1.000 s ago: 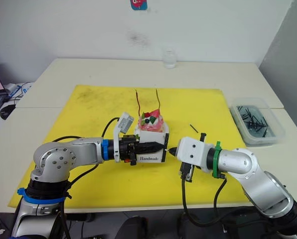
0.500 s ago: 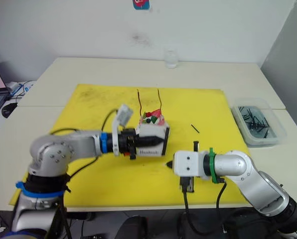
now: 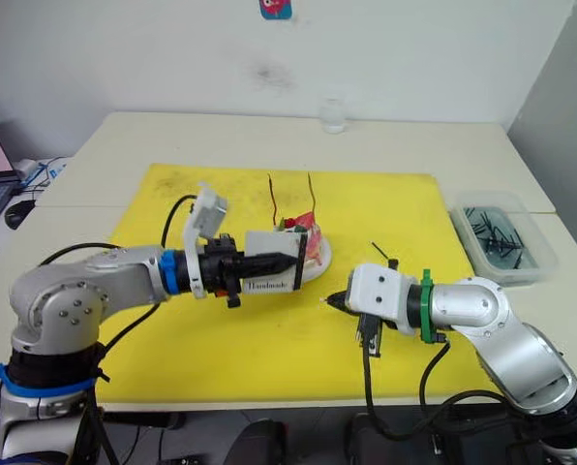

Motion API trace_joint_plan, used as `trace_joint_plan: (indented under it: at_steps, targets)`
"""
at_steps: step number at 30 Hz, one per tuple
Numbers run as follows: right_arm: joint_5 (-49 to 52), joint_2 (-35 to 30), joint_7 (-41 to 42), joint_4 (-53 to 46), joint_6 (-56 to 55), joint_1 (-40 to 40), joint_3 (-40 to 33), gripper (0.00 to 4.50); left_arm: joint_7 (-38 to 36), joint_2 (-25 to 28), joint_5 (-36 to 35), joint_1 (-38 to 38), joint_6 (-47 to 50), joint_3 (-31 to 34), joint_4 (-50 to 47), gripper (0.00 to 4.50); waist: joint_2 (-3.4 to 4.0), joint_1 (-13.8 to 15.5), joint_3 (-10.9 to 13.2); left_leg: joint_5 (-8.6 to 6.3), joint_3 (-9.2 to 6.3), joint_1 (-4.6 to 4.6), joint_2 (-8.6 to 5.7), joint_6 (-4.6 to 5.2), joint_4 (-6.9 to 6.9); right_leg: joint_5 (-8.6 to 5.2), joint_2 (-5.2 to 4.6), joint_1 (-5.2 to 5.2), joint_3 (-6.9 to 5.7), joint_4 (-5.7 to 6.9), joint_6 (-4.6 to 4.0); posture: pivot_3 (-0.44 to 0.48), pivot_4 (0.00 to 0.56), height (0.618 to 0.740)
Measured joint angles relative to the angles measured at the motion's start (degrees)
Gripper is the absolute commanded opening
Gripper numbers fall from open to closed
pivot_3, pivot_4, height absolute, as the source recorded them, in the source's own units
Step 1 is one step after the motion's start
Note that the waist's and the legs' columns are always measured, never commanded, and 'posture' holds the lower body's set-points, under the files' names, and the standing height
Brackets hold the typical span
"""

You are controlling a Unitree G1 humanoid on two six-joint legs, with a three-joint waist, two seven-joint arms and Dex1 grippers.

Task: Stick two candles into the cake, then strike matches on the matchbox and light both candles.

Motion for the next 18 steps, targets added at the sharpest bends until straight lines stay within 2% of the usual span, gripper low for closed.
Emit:
trace_joint_plan:
  at_steps: [5,7,13,18]
  targets:
    - [3.9,2.7,-3.7,-2.9,7.6,0.9,-2.7,0.03,2.5,-2.9,0.9,2.7,-0.7,-2.3,-0.8,0.00,0.00,0.1,0.0,-0.01,-0.01,-0.09,-0.01,0.01,0.18,0.04,0.02,-0.02,0.00,0.00,0.07,0.000,0.150,0.729]
    - [5.9,5.8,-7.7,-5.3,13.0,1.4,-3.9,0.03,3.6,-4.7,2.1,3.5,-1.5,-3.0,-0.4,0.00,0.01,0.0,0.0,-0.01,-0.02,-0.09,-0.03,0.01,0.21,0.06,0.04,0.00,0.00,0.01,0.08,0.000,0.150,0.729]
    - [8.5,7.5,-12.8,-7.5,19.3,1.1,-4.0,0.03,3.4,-4.8,2.7,3.6,-1.8,-3.5,1.0,0.00,0.01,-0.2,0.0,-0.01,-0.04,-0.15,-0.04,0.02,0.23,0.06,0.07,-0.02,-0.01,0.00,0.09,0.000,0.150,0.729]
    - [8.8,7.7,-15.0,-7.4,20.2,0.2,-2.4,0.03,3.2,-5.0,2.7,3.4,-1.8,-3.5,1.5,0.00,0.01,-0.3,0.0,-0.01,-0.04,-0.18,-0.04,0.02,0.23,0.06,0.08,-0.04,-0.02,-0.02,0.09,0.000,0.150,0.729]
